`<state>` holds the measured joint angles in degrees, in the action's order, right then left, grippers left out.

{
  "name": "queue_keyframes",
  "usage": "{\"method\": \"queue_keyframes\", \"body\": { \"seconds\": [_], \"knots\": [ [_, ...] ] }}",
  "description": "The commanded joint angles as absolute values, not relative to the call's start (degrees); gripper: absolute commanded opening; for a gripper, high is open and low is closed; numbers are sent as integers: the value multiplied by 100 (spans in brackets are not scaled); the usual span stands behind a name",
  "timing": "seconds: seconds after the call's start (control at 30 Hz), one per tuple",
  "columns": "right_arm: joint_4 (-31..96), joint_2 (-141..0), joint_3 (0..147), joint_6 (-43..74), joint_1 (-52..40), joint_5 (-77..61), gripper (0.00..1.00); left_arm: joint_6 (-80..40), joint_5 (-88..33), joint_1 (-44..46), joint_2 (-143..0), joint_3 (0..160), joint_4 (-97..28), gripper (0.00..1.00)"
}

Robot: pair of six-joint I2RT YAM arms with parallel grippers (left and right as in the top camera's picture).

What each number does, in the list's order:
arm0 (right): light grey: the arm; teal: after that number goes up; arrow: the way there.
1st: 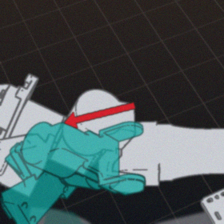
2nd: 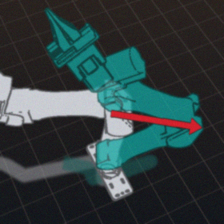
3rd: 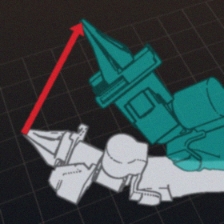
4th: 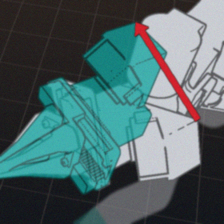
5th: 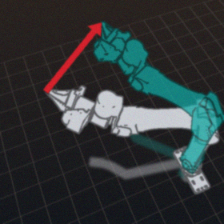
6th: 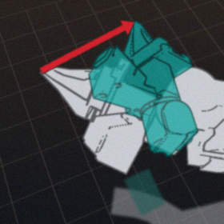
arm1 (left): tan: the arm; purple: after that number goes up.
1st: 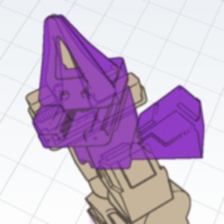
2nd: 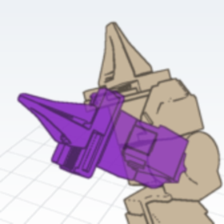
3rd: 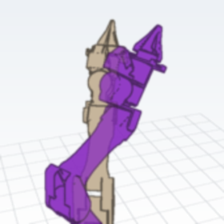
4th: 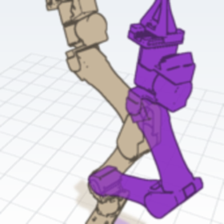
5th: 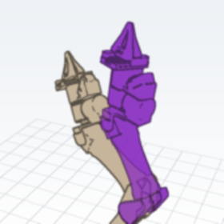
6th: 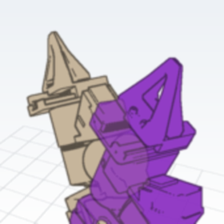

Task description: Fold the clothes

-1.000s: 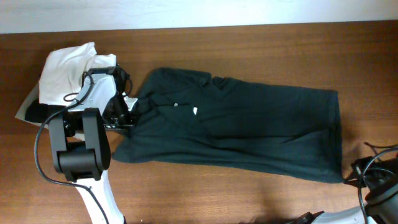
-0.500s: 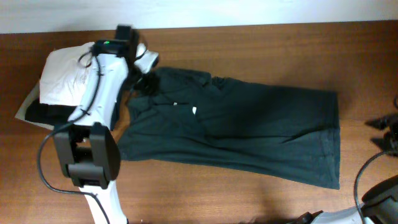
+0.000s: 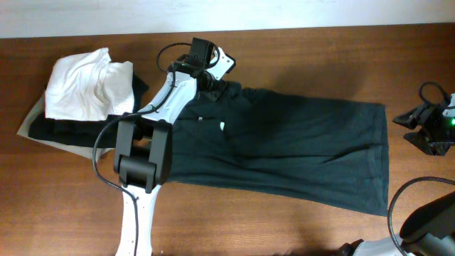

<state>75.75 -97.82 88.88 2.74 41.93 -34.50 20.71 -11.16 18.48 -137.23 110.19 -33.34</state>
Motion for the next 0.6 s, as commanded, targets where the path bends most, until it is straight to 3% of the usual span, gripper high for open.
{"method": "queue_keyframes", "body": {
  "seconds": [0.0, 0.07, 0.1, 0.33, 0.57],
  "knots": [
    [7638, -9706, 8962, 191, 4163, -3376, 60, 2180, -1162, 1865, -13948, 11037, -3065, 50],
    [7638, -9706, 8962, 191, 4163, -3376, 60, 2178, -1162, 1865, -14007, 11034, -3070, 13],
    [7631, -9706, 8962, 191, 4163, -3374, 60, 2176, -1162, 1865, -13994, 11043, -3074, 2],
    [7288, -9708, 8962, 196, 4163, -3208, 60, 2112, -355, 1859, -13450, 11889, -4174, 0],
    [6519, -9800, 8866, 233, 4084, -3208, 72, 2038, 506, 1859, -12816, 11896, -5229, 0]
  ]
}}
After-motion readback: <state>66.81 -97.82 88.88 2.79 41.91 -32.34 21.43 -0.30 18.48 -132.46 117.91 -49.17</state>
